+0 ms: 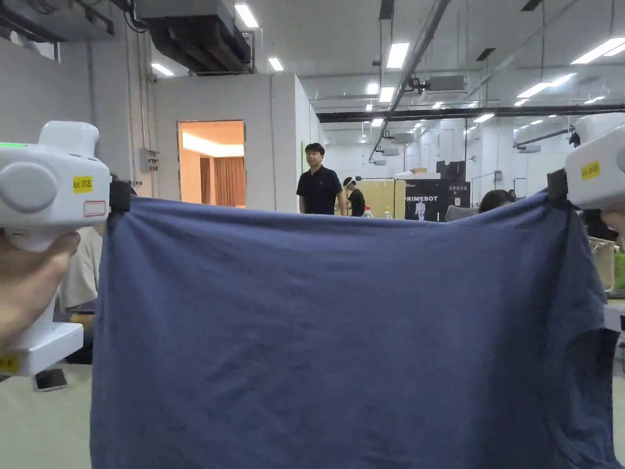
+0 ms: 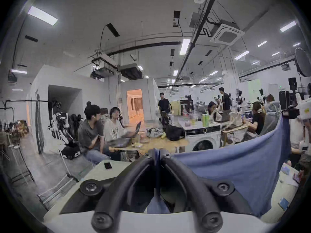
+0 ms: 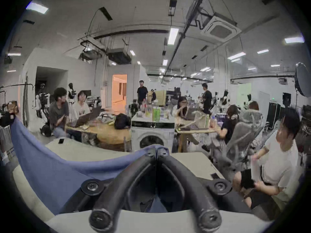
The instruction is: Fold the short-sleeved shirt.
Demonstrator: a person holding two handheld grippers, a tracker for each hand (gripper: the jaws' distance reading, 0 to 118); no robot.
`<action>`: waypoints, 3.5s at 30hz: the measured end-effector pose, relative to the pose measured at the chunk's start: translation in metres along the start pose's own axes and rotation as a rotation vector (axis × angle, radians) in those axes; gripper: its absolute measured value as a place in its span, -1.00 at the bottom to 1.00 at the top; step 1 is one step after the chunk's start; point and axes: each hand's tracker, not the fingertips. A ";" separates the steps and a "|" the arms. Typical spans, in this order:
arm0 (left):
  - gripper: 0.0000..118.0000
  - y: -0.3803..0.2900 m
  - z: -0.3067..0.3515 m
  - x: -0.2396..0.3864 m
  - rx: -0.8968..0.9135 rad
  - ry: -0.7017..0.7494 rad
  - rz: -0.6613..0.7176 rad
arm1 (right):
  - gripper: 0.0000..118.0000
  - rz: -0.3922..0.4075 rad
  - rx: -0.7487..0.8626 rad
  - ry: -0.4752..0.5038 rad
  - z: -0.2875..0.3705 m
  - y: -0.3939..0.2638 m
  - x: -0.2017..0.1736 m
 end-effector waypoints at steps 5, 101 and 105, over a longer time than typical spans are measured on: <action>-1.00 0.013 -0.031 0.004 0.005 0.036 -0.028 | -1.00 0.011 0.032 -0.018 -0.022 0.033 -0.005; -0.39 -0.437 0.271 -0.011 -0.602 -0.121 0.250 | -1.00 -0.137 -0.333 0.249 0.278 -0.443 -0.035; -0.37 -0.459 0.268 -0.009 -0.652 -0.126 0.228 | -1.00 -0.132 -0.354 0.231 0.284 -0.443 -0.025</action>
